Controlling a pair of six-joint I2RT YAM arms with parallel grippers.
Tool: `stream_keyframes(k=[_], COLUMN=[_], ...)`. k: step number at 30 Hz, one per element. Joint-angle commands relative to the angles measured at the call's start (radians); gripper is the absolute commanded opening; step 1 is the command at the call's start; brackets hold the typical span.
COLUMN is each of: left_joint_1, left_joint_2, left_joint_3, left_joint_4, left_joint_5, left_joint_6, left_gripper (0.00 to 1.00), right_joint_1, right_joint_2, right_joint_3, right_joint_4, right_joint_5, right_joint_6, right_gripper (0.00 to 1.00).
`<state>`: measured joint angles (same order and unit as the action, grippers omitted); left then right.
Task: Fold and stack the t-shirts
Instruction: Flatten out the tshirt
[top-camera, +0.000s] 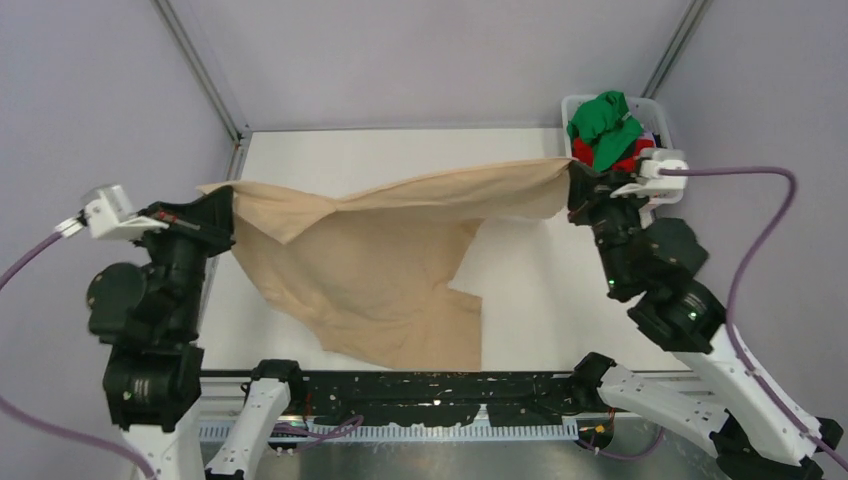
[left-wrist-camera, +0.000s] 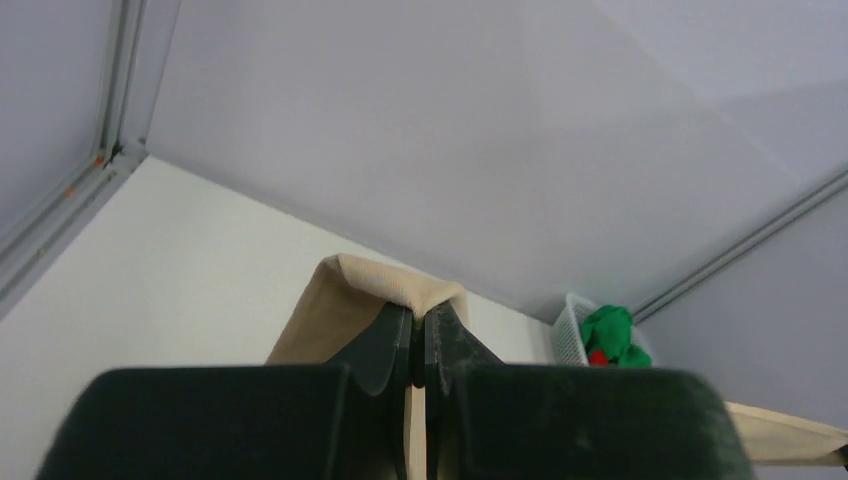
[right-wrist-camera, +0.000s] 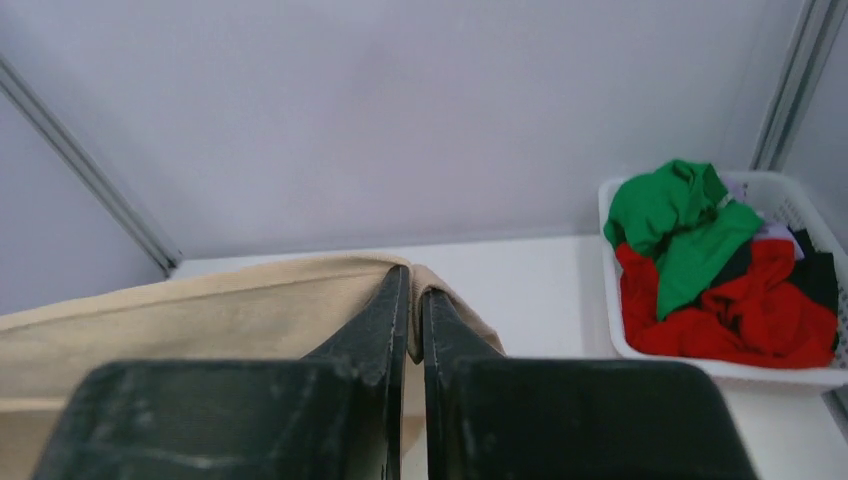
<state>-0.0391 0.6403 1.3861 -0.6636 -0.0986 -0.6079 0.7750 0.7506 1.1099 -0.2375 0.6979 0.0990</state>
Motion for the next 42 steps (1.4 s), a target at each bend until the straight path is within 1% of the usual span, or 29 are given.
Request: stream_keyframes(k=[1, 2, 5, 6, 7, 8, 9, 12, 15, 18, 22, 26, 27, 28, 29, 30, 31, 32, 33, 34, 36, 38, 39, 42], left_joint_1=[0.002, 0.002, 0.002, 0.003, 0.003, 0.002, 0.002, 0.003, 0.004, 0.004, 0.005, 0.005, 0.006, 0.005, 0.005, 0.006, 0.006, 0.005, 0.006, 0.005, 0.006, 0.005, 0.005, 0.005], left_joint_2=[0.003, 0.01, 0.02, 0.022, 0.021, 0.022, 0.023, 0.021, 0.029, 0.033, 0.048, 0.091, 0.11, 0.136, 0.157, 0.178, 0.199, 0.223, 0.252, 0.285, 0.359, 0.439, 0.476, 0.62], left_joint_3=[0.232, 0.286, 0.446, 0.493, 0.539, 0.584, 0.622, 0.708, 0.769, 0.782, 0.721, 0.628, 0.605, 0.579, 0.547, 0.514, 0.471, 0.432, 0.39, 0.352, 0.286, 0.201, 0.163, 0.099], left_joint_4=[-0.055, -0.069, -0.109, -0.119, -0.13, -0.139, -0.144, -0.138, -0.135, -0.121, -0.076, -0.026, -0.014, -0.002, 0.013, 0.037, 0.064, 0.09, 0.113, 0.133, 0.168, 0.23, 0.27, 0.339], left_joint_5=[0.043, 0.05, 0.057, 0.058, 0.056, 0.056, 0.056, 0.072, 0.084, 0.089, 0.127, 0.109, 0.107, 0.107, 0.107, 0.108, 0.093, 0.07, 0.053, 0.032, -0.001, -0.002, 0.0, 0.002], left_joint_6=[0.048, 0.057, 0.083, 0.094, 0.103, 0.113, 0.122, 0.137, 0.146, 0.153, 0.153, 0.162, 0.166, 0.17, 0.173, 0.179, 0.187, 0.193, 0.201, 0.207, 0.224, 0.243, 0.251, 0.25], left_gripper=[0.0, 0.0, 0.0, 0.0, 0.0, 0.0, 0.0, 0.0, 0.0, 0.0, 0.0, 0.0, 0.0, 0.0, 0.0, 0.0, 0.0, 0.0, 0.0, 0.0, 0.0, 0.0, 0.0, 0.0], right_joint_1=[-0.002, -0.001, -0.001, -0.002, -0.002, -0.002, -0.003, -0.003, -0.002, -0.002, -0.002, -0.002, -0.003, -0.002, -0.003, -0.002, -0.002, -0.002, -0.002, -0.003, -0.012, -0.057, -0.1, -0.202], right_joint_2=[-0.054, -0.055, -0.062, -0.063, -0.062, -0.062, -0.063, -0.072, -0.099, -0.12, -0.136, -0.134, -0.128, -0.11, -0.1, -0.074, -0.049, -0.036, -0.007, 0.009, 0.068, 0.139, 0.185, 0.281], right_joint_3=[0.195, 0.259, 0.372, 0.426, 0.475, 0.497, 0.535, 0.58, 0.596, 0.595, 0.563, 0.471, 0.454, 0.422, 0.404, 0.364, 0.34, 0.283, 0.255, 0.203, 0.147, 0.114, 0.105, 0.051], right_joint_4=[-0.004, -0.039, -0.097, -0.126, -0.156, -0.171, -0.194, -0.222, -0.233, -0.242, -0.247, -0.195, -0.184, -0.167, -0.158, -0.139, -0.127, -0.085, -0.063, -0.02, 0.023, 0.034, 0.035, 0.035], right_joint_5=[-0.065, -0.103, -0.207, -0.269, -0.298, -0.36, -0.386, -0.486, -0.521, -0.535, -0.478, -0.347, -0.275, -0.235, -0.152, -0.111, -0.033, 0.009, 0.096, 0.141, 0.286, 0.294, 0.283, 0.179], right_joint_6=[-0.092, -0.091, -0.116, -0.114, -0.105, -0.102, -0.087, -0.055, -0.022, -0.005, -0.002, -0.023, -0.03, -0.047, -0.055, -0.067, -0.072, -0.082, -0.087, -0.091, -0.092, -0.074, -0.041, 0.046], right_gripper=[0.05, 0.05, 0.05, 0.05, 0.05, 0.05, 0.05, 0.05, 0.05, 0.05, 0.05, 0.05, 0.05, 0.05, 0.05, 0.05, 0.05, 0.05, 0.05, 0.05, 0.05, 0.05, 0.05, 0.05])
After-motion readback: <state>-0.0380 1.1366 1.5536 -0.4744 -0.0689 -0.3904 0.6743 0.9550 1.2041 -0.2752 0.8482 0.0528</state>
